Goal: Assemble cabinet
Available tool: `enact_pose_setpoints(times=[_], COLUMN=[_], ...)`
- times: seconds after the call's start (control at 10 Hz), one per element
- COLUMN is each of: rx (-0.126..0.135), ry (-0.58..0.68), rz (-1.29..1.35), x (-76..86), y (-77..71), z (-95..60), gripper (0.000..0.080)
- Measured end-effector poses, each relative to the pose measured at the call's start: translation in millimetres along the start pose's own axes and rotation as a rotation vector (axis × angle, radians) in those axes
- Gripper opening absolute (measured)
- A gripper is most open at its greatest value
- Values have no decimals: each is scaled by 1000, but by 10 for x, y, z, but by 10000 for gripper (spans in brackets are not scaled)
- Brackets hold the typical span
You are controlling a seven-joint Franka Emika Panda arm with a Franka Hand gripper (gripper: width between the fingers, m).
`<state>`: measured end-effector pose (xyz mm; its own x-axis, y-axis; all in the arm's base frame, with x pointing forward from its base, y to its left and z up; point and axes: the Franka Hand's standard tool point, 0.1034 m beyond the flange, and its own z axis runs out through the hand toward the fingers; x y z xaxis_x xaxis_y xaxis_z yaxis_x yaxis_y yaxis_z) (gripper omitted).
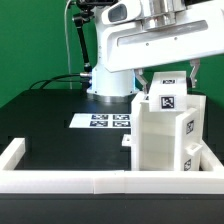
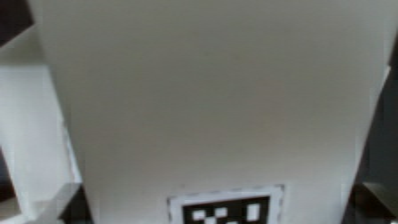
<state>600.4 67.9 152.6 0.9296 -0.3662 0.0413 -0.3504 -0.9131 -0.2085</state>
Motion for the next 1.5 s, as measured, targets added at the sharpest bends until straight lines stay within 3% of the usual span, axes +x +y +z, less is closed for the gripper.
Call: enact_pose_setpoints(times=[0.5, 0.9, 1.2, 1.5], rx=[12, 10, 25, 61], ry=[41, 31, 6, -35], rz=[311, 612, 922, 1189], x=[64, -5, -134, -176], y=[27, 33, -87, -179], z=[-10, -2, 31, 44], gripper=[557, 558, 558, 558])
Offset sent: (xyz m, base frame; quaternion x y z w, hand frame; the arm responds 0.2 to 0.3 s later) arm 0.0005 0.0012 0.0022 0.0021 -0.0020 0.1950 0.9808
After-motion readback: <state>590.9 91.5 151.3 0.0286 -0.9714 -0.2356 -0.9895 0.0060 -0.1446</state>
